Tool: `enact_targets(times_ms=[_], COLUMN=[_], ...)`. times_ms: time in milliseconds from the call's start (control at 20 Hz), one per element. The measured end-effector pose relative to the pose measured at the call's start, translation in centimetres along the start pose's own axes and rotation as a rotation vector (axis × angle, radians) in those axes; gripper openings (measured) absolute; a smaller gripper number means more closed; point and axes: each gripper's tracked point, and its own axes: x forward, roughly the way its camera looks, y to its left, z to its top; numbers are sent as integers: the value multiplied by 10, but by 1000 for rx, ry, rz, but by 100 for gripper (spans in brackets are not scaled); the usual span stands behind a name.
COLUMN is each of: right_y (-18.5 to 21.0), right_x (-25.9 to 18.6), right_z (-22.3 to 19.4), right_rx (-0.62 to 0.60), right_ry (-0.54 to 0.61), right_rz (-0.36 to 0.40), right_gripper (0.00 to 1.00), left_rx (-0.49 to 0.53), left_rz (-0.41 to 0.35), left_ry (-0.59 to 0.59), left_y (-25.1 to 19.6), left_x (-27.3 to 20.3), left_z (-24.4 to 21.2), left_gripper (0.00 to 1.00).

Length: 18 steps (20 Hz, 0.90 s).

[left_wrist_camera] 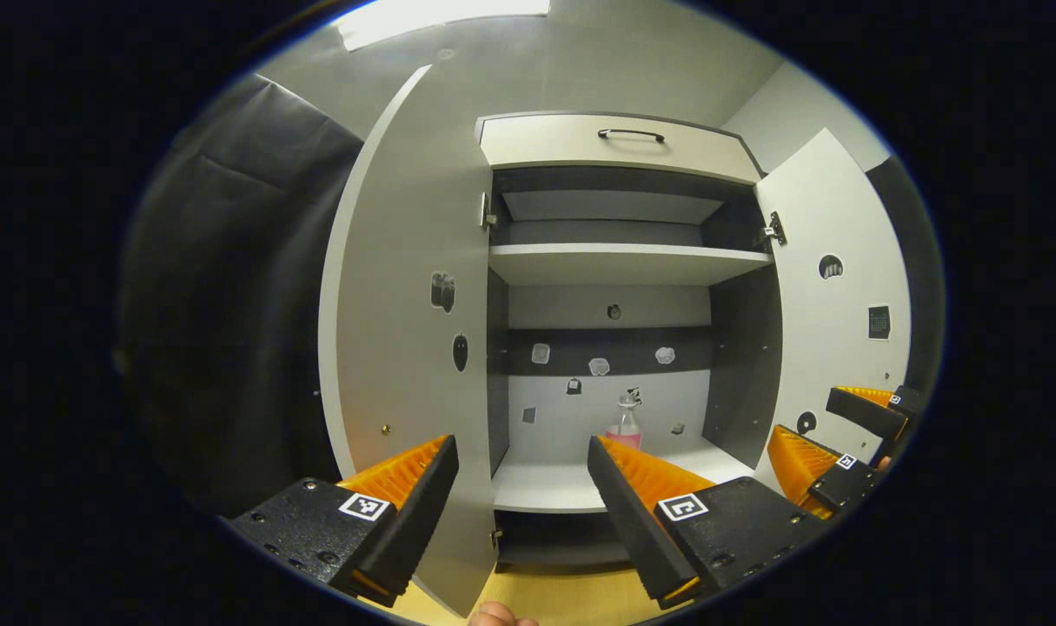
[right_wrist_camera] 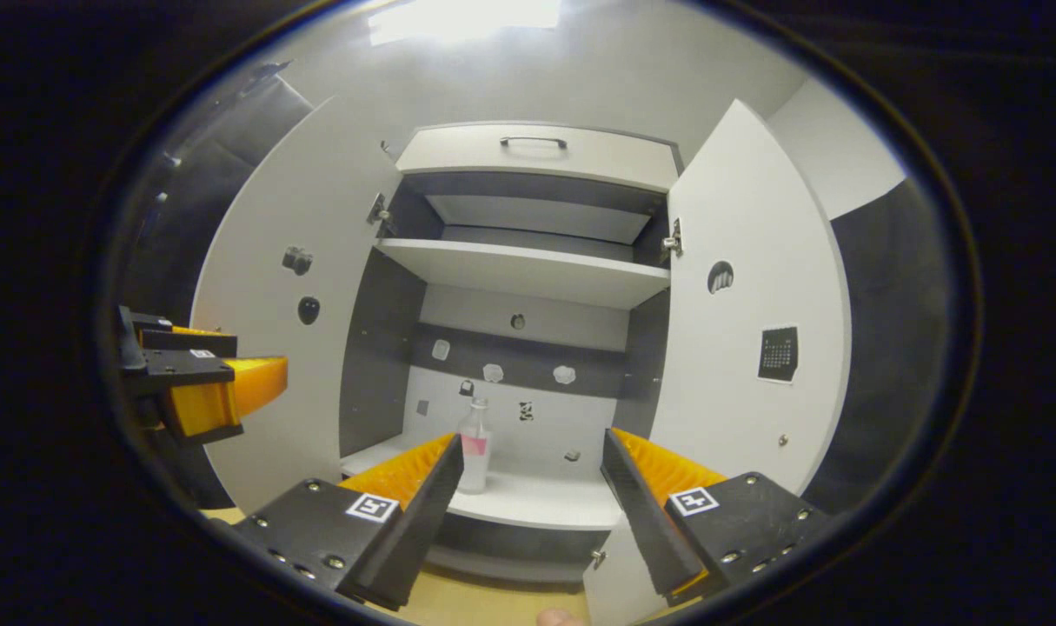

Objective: Grasp the bottle in the cabinet with the left hand and place it on the coaster, then close the right door with the right hand and the left door with the left hand.

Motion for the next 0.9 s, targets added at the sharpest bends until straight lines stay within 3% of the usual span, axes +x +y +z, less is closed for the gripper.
enact_targets(times_ms=[50, 150, 250, 300, 350, 400, 450, 500, 700, 900], right_y=[-2, -4, -6, -6, -8, -9, -10, -11, -21, -36], right_x=[-1, -4, -7, -8, -9, -10, -12, -13, -22, -35], right_z=[0, 1, 1, 1, 2, 2, 1, 1, -5, -16], right_rx=[6, 9, 9, 10, 12, 13, 14, 12, -12, -23], right_ry=[3, 4, 2, 2, 1, 4, 6, 9, 31, 70], right_rz=[-4, -11, -21, -25, -27, -30, -33, -36, -63, -107], right_gripper=[93, 98, 93, 98, 93, 98, 98, 97, 100, 98], left_rx=[-8, -23, -31, -32, -30, -26, -22, -20, -22, -52], left_rz=[-4, -1, 1, 1, -3, -7, -10, -16, -42, -121], left_ry=[5, 9, 10, 10, 10, 12, 18, 29, 60, 105], left_y=[0, 2, 4, 5, 4, 3, 2, 0, -12, -46], left_x=[-2, -3, -5, -4, -3, -1, 3, 8, 37, 78], left_z=[-2, -4, -5, -5, -6, -7, -10, -13, -25, -43], left_gripper=[96, 96, 96, 96, 93, 96, 93, 96, 93, 97])
